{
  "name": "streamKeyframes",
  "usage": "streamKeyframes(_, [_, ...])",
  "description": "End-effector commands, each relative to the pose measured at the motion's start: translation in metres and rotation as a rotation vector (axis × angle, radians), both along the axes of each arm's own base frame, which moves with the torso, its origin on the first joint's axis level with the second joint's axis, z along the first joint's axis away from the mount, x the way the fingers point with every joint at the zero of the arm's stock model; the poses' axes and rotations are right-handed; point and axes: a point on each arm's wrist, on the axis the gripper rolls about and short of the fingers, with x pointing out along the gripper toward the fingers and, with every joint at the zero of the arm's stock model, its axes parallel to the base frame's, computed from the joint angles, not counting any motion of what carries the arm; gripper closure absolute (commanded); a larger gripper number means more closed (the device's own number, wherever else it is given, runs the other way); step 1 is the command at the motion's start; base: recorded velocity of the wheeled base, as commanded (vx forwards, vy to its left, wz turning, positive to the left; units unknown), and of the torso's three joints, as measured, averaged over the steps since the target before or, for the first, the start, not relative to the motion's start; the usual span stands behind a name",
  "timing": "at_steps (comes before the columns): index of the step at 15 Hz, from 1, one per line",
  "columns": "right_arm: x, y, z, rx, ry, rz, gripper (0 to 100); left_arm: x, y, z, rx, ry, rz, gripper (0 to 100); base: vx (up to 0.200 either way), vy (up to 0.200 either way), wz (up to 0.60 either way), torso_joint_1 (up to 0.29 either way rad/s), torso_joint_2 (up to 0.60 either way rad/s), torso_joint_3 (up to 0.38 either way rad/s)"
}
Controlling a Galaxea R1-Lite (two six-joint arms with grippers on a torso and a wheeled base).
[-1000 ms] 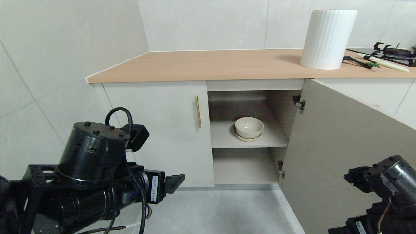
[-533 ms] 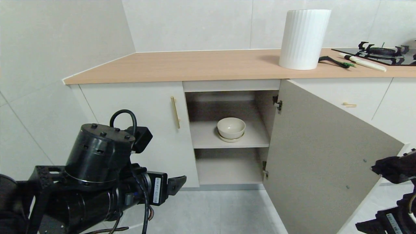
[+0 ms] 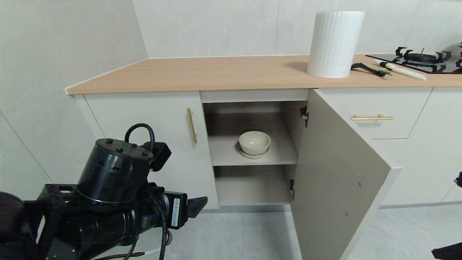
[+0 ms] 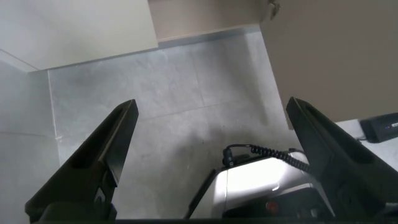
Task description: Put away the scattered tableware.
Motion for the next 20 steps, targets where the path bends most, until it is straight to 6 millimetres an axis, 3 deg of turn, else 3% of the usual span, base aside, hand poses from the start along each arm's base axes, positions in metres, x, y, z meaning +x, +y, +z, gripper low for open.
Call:
streamKeyframes(1, [0.007, -0.010, 0.005, -0.009, -0.047, -0.082, 0, 0.000, 0.000, 0.000, -0.001, -0.001, -0.001, 0, 0.000, 0.000, 0.00, 0.000, 0.00, 0.000])
streamKeyframes(5, [0.042, -0.012, -0.005, 0.042, -0.108, -0.173, 0, -0.001, 0.000, 0.003, -0.011, -0.014, 0.000, 0, 0.000, 0.000, 0.00, 0.000, 0.00, 0.000])
streamKeyframes(8, [0.080, -0.013, -0.017, 0.054, -0.153, -0.216, 0, -0.003, 0.003, 0.009, -0.028, -0.034, 0.002, 0, 0.000, 0.000, 0.00, 0.000, 0.00, 0.000])
streamKeyframes(12, [0.109, -0.011, -0.024, 0.058, -0.167, -0.222, 0, -0.003, 0.004, 0.011, -0.031, -0.040, 0.005, 0, 0.000, 0.000, 0.00, 0.000, 0.00, 0.000])
streamKeyframes(15, [0.133, 0.002, -0.031, 0.069, -0.167, -0.184, 0, -0.002, 0.004, 0.011, -0.033, -0.042, 0.009, 0, 0.000, 0.000, 0.00, 0.000, 0.00, 0.000])
streamKeyframes(17, [0.136, 0.019, -0.031, 0.080, -0.167, -0.120, 0, -0.002, 0.004, 0.011, -0.034, -0.043, 0.009, 0, 0.000, 0.000, 0.00, 0.000, 0.00, 0.000])
streamKeyframes(20, [0.138, 0.058, -0.032, 0.112, -0.157, 0.001, 0, -0.006, 0.007, 0.018, -0.053, -0.070, 0.010, 0, 0.000, 0.000, 0.00, 0.000, 0.00, 0.000])
